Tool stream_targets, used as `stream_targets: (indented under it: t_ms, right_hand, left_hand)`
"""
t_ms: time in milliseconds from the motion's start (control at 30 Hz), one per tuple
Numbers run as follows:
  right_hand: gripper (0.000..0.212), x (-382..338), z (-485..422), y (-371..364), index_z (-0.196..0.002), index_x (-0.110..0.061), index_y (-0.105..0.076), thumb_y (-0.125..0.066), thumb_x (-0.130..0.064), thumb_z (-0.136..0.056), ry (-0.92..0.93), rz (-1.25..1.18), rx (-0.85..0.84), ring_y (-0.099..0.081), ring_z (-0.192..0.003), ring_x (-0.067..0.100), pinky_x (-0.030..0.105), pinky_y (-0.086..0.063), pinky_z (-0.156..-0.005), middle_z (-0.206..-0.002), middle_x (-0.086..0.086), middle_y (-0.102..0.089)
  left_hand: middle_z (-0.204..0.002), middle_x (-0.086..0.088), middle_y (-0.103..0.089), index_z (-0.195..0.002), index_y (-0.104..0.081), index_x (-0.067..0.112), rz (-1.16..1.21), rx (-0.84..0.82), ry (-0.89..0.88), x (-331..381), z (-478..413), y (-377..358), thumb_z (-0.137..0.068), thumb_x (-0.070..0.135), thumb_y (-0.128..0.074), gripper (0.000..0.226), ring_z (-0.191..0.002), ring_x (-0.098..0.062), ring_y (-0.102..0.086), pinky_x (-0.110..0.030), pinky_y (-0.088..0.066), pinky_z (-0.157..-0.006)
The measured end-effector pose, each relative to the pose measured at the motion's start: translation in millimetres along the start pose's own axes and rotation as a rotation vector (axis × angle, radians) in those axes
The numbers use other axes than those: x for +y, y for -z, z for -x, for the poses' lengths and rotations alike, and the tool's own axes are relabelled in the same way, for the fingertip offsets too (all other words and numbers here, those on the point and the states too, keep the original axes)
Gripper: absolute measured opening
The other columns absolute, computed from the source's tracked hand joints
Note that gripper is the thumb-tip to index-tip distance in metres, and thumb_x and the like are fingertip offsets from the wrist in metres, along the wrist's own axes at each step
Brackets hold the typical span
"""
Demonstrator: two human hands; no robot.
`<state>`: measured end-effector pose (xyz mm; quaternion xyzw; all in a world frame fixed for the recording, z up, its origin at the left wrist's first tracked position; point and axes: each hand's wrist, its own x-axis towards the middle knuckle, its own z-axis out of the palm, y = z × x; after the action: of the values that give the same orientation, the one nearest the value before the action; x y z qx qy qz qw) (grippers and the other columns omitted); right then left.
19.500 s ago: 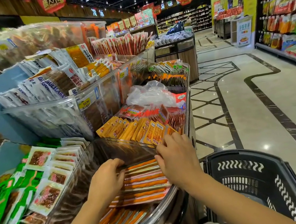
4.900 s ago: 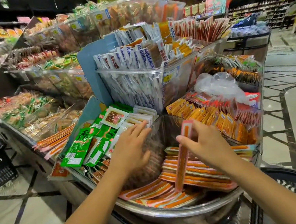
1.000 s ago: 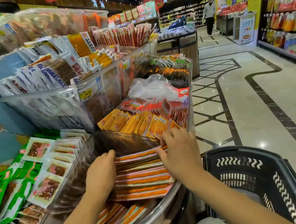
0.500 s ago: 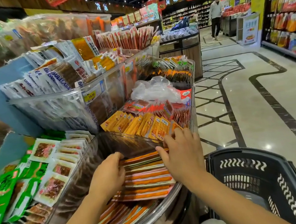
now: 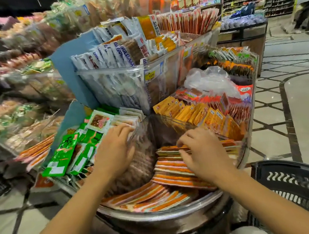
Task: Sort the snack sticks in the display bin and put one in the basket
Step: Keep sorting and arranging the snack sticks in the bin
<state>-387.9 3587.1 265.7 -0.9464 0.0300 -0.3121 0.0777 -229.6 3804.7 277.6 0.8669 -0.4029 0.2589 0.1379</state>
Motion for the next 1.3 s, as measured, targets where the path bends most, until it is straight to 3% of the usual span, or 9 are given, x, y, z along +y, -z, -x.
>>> stream_targets:
  t_ms: [133,300,400,600,800,867,1000,1167,1300]
  right_hand:
    - [0.019,-21,-12,-12,-0.109,-0.025,-0.072,-0.067,-0.026,-0.091,0.064,-0.237,-0.354,-0.06,-0.102,0.018,0.038,-0.047,-0.092,-0.105,-0.006,-0.07]
    - [0.034,-41,-14,-23,-0.115,-0.023,-0.074,-0.072,-0.008,-0.084,0.233,-0.317,-0.949,-0.06,-0.084,0.003,0.014,-0.043,-0.071,-0.1,-0.01,-0.07]
    - [0.037,-47,-12,-34,-0.115,-0.028,-0.072,-0.076,-0.011,-0.083,0.252,-0.312,-1.047,-0.058,-0.081,-0.003,0.017,-0.047,-0.074,-0.097,-0.016,-0.065]
    - [0.017,-55,-13,-41,-0.093,-0.024,-0.069,-0.08,-0.02,-0.081,0.25,-0.298,-0.98,-0.059,-0.081,0.004,0.025,-0.05,-0.071,-0.084,-0.013,-0.062]
    - [0.029,-46,-25,-17,-0.077,-0.018,-0.066,-0.088,-0.036,-0.07,0.086,-0.535,-0.682,-0.059,-0.07,0.007,0.029,-0.049,-0.07,-0.076,-0.001,-0.066]
    - [0.025,-37,-31,-4,-0.078,-0.018,-0.067,-0.088,-0.031,-0.072,-0.009,-0.68,-0.54,-0.065,-0.074,0.015,0.041,-0.053,-0.076,-0.078,0.002,-0.069]
    - [0.029,-18,-40,24,-0.097,-0.015,-0.067,-0.086,-0.011,-0.076,-0.22,-0.842,-0.25,-0.068,-0.081,0.013,0.022,-0.057,-0.072,-0.087,0.003,-0.071]
    - [0.035,5,-43,42,-0.105,-0.023,-0.061,-0.084,-0.015,-0.079,-0.342,-0.897,-0.054,-0.071,-0.077,0.017,0.024,-0.055,-0.055,-0.091,0.004,-0.071]
    - [0.035,10,-44,50,-0.108,-0.019,-0.063,-0.083,-0.015,-0.081,-0.39,-0.94,0.046,-0.066,-0.068,0.006,0.019,-0.05,-0.057,-0.094,0.005,-0.072]
  left_hand:
    - [-0.125,-0.008,-0.06,-0.123,-0.06,0.012,0.02,0.016,0.044,2,0,-1,-0.085,0.02,-0.069,0.04,-0.114,-0.029,-0.055,-0.043,-0.048,-0.098]
    - [-0.125,-0.005,-0.06,-0.123,-0.06,0.013,0.009,0.028,0.056,2,1,-2,-0.087,0.029,-0.064,0.039,-0.113,-0.026,-0.055,-0.042,-0.048,-0.097]
    - [-0.124,-0.005,-0.06,-0.122,-0.059,0.014,-0.001,0.015,0.066,2,1,-2,-0.087,0.033,-0.058,0.04,-0.113,-0.026,-0.055,-0.043,-0.048,-0.096]
    - [-0.122,-0.005,-0.062,-0.12,-0.06,0.013,0.031,0.031,0.078,2,3,-2,-0.088,0.031,-0.06,0.038,-0.113,-0.026,-0.055,-0.042,-0.048,-0.096]
    - [-0.122,-0.003,-0.062,-0.122,-0.06,0.014,0.033,0.044,0.078,4,2,-2,-0.089,0.031,-0.061,0.037,-0.114,-0.024,-0.055,-0.041,-0.049,-0.096]
    - [-0.122,-0.003,-0.062,-0.122,-0.06,0.014,0.038,0.049,0.077,4,2,-2,-0.089,0.031,-0.061,0.037,-0.114,-0.023,-0.055,-0.041,-0.049,-0.096]
    - [-0.124,-0.002,-0.062,-0.125,-0.06,0.015,0.026,0.061,0.064,4,2,-4,-0.091,0.032,-0.062,0.037,-0.115,-0.021,-0.055,-0.037,-0.048,-0.099]
    - [-0.125,-0.005,-0.064,-0.12,-0.065,0.012,0.012,0.119,0.003,8,3,-1,-0.09,0.027,-0.067,0.033,-0.115,-0.024,-0.058,-0.039,-0.05,-0.101]
    - [-0.106,0.007,-0.068,-0.11,-0.066,0.023,0.257,0.037,0.033,42,10,8,-0.095,0.052,-0.047,0.038,-0.097,-0.01,-0.062,-0.036,-0.053,-0.085]
